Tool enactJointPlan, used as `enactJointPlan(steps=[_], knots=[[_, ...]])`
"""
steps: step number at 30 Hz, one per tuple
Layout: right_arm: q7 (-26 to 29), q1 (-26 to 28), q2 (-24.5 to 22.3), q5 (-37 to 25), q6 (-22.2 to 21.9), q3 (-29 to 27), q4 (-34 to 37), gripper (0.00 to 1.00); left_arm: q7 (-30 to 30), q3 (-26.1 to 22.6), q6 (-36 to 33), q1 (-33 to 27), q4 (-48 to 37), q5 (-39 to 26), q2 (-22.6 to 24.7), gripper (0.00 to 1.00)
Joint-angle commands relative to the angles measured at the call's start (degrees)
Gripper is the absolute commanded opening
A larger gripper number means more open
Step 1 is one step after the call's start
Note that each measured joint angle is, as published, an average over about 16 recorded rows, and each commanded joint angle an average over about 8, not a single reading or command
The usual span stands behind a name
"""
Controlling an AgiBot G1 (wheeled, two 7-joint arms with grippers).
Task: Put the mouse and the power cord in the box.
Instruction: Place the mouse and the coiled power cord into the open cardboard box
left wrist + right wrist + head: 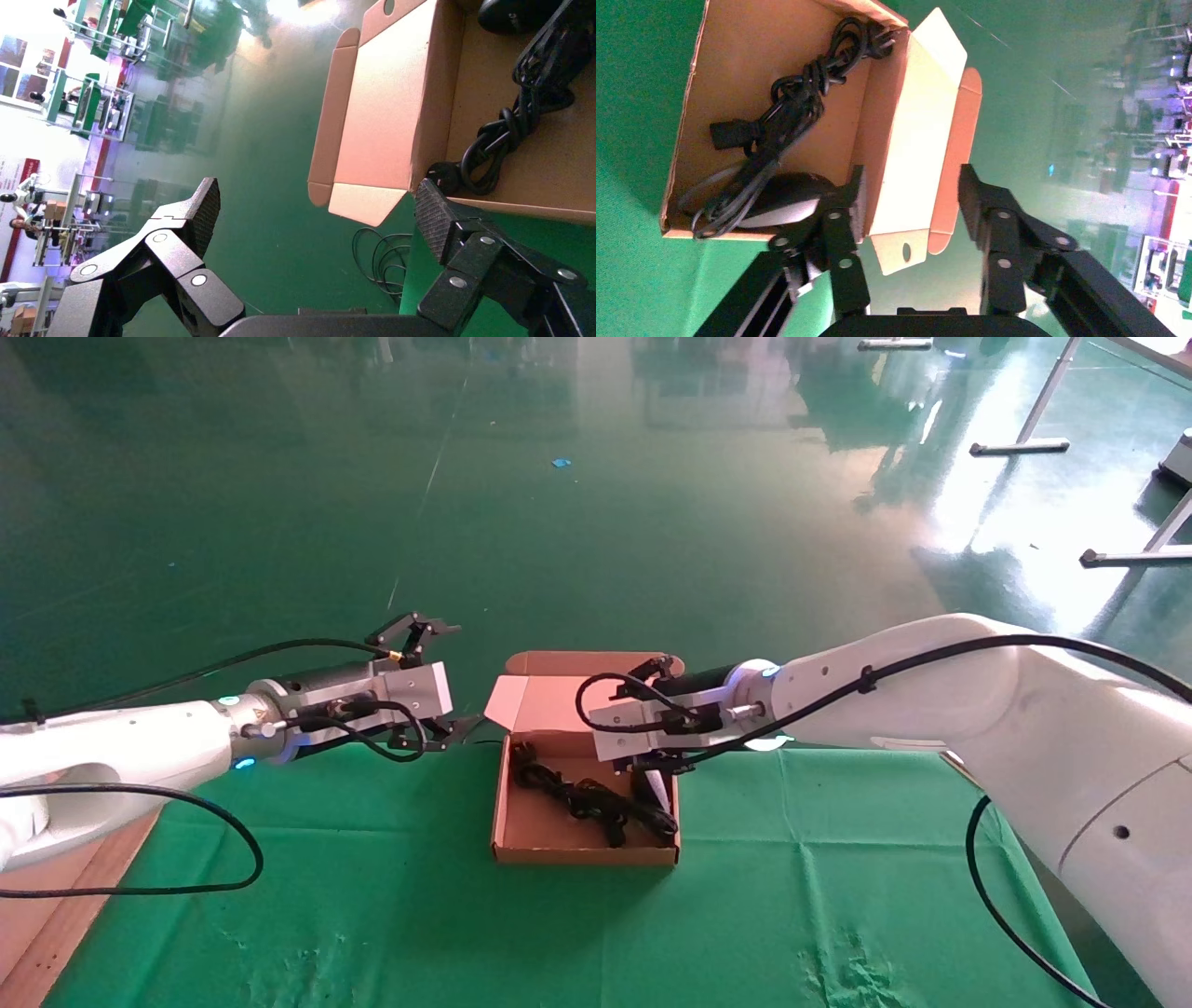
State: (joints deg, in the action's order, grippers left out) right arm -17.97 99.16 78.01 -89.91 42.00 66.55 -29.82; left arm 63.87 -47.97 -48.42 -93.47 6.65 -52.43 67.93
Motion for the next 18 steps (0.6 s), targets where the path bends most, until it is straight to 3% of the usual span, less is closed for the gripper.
enactJointPlan(steps=[1,6,18], knots=[[-0.1,0.1,0.1,-0.2,0.0,0.1,0.1,1.00,0.3,-0.2,0.2,-0.1,-0.2,-0.1,0.1,1.00],[1.5,-1.9,-2.2,2.5,2.3,-2.7,-2.3,1.00,-3.3,1.4,-1.6,1.4,3.0,0.4,-1.5,1.00],[7.3,-9.5,-10.9,12.1,11.1,-12.9,-11.1,1.00,-18.3,7.8,-9.1,7.8,16.4,2.5,-8.1,1.00]])
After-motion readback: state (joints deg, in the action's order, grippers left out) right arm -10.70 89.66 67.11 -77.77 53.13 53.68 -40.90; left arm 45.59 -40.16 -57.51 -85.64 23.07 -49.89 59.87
